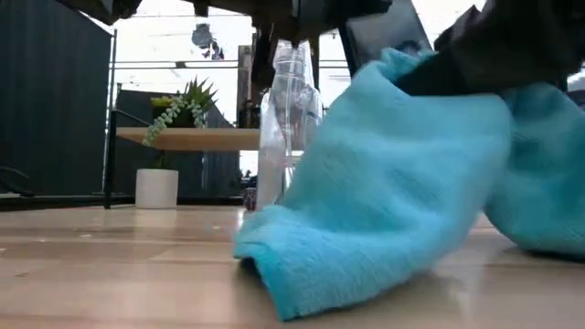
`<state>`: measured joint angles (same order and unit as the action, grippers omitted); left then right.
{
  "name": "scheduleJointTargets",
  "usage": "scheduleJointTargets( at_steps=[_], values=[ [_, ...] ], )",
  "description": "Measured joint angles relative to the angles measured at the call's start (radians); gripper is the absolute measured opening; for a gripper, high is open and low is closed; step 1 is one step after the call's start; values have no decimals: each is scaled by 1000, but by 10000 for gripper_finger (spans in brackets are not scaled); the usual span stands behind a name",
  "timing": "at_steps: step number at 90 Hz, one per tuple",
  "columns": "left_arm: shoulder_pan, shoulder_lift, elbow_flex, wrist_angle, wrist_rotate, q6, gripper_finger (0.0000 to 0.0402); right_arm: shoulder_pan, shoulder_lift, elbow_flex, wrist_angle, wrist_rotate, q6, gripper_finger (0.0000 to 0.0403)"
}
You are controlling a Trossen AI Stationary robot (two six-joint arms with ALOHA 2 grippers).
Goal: Apply microfiber cloth
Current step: Wipe the front of the black cellphone with a blue microfiber cloth
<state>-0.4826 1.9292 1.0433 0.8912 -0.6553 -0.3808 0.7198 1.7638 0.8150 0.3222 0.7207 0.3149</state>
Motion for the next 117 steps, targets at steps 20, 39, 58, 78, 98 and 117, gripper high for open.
scheduleJointTargets(
  at_steps=[20, 39, 58, 78, 98, 117],
  values=[
    [-10, -25, 4, 1, 6, 21, 13, 26, -10, -4, -10, -62, 22, 0],
    [-12, -25, 2, -41, 4, 43, 13, 50, -123, 66, 7, -9, -181, 0],
    [-12, -25, 1, -52, 16, 47, 13, 36, -199, 98, -125, 185, -379, 0],
    [-16, -25, 0, -75, 18, 47, 13, 14, -251, 98, -191, 212, -387, 0],
    [-14, -24, -2, -90, 23, 77, 13, -15, -252, 100, -260, 202, -299, 0],
    [-13, -25, -4, -101, 30, 106, 13, -16, -221, 100, -412, 129, -63, 0]
  ],
)
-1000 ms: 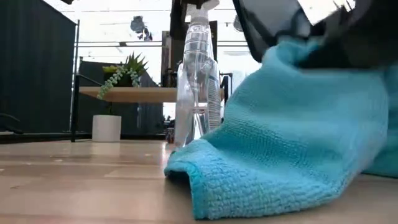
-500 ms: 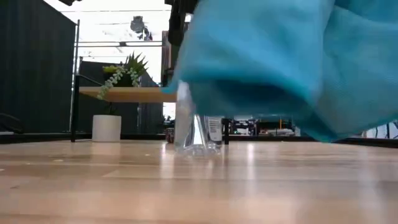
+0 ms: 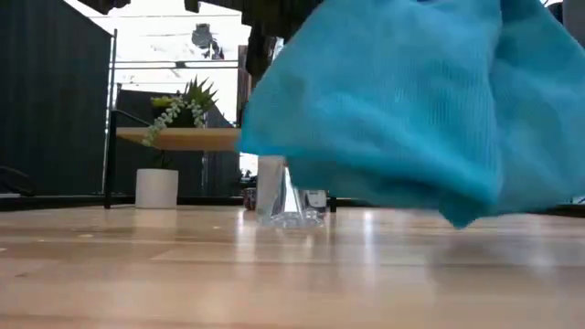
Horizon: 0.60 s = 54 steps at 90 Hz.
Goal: Apply microfiber cloth
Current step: Wipe the front of the black cellphone with a blue microfiber cloth
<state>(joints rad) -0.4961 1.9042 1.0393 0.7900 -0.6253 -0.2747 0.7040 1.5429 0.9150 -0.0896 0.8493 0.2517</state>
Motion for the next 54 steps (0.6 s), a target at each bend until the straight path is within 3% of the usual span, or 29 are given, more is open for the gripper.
scheduleJointTargets(
  at_steps=[31, 54],
  values=[
    [-4, -5, 0, 25, 19, 12, 13, 21, 153, -15, 2, -148, 158, 0],
    [-4, -10, 5, 22, 26, -6, 13, 28, 52, 67, -17, -19, -72, 0]
  ],
)
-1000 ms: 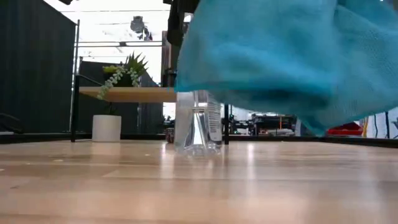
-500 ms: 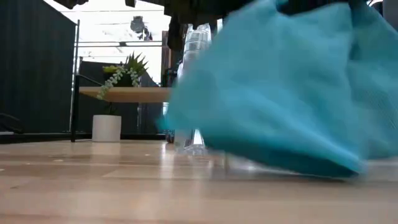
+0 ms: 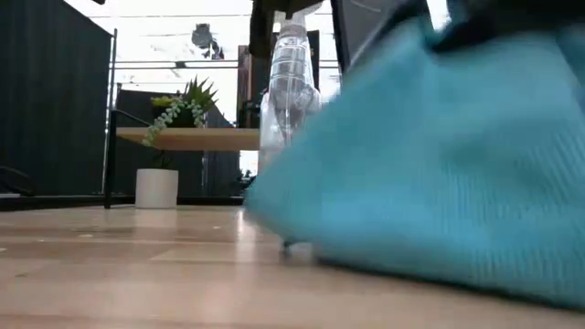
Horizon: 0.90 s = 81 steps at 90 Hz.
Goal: Apply microfiber cloth
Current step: Wipe the front of the black cellphone with a blue microfiber cloth
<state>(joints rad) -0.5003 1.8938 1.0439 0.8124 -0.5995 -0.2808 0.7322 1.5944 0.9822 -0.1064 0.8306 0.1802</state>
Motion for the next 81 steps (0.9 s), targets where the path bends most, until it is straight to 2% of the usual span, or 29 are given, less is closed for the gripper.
scheduleJointTargets(
  at_steps=[10, 20, 43, 58, 72, 81],
  values=[
    [0, 0, 0, -3, -3, -2, 13, 0, -48, 42, -52, 76, -109, 0],
    [0, -1, 1, 5, -12, -2, 13, -10, -80, 65, -81, 105, -183, 0],
    [1, -2, 2, -38, -12, -7, 13, -24, -92, 97, -96, 127, -291, 0],
    [-5, 7, -3, -105, 47, -2, 13, -33, -103, 123, -78, 211, -302, 0],
    [2, 5, -2, -93, 19, -2, 13, -27, -98, 123, -77, 160, -297, 0],
    [0, 5, -2, -92, 14, -2, 13, -30, -93, 123, -76, 91, -267, 0]
  ],
)
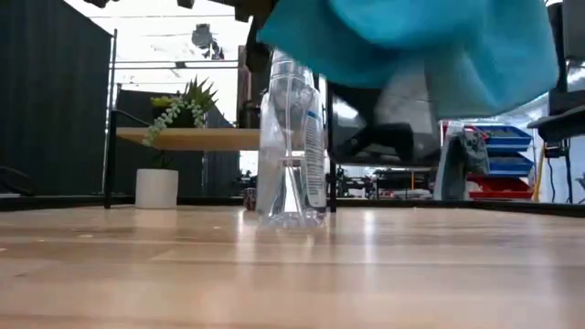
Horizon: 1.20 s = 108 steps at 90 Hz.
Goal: Apply microfiber cloth
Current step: Wipe the front of the black cellphone with a blue microfiber cloth
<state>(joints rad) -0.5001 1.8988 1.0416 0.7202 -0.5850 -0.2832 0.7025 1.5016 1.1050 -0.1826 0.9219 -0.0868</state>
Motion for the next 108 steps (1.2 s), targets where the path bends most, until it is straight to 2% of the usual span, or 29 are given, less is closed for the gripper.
scheduleJointTargets(
  at_steps=[10, 23, 47, 76, 108],
  values=[
    [-1, 0, 0, 1, -1, -1, 13, 3, 16, 0, 51, -97, 37, 0],
    [11, 0, 0, 7, -10, -28, 13, 2, 76, 0, 122, -162, 42, 0],
    [13, 0, 0, 20, -28, -19, 13, -15, 154, 0, 94, -99, 51, 0],
    [7, -1, 0, 22, -6, 5, 13, -1, 99, 0, 72, 4, 18, 0],
    [8, 0, 0, 14, -9, 3, 13, -9, 103, -7, 6, -40, 123, 0]
  ],
)
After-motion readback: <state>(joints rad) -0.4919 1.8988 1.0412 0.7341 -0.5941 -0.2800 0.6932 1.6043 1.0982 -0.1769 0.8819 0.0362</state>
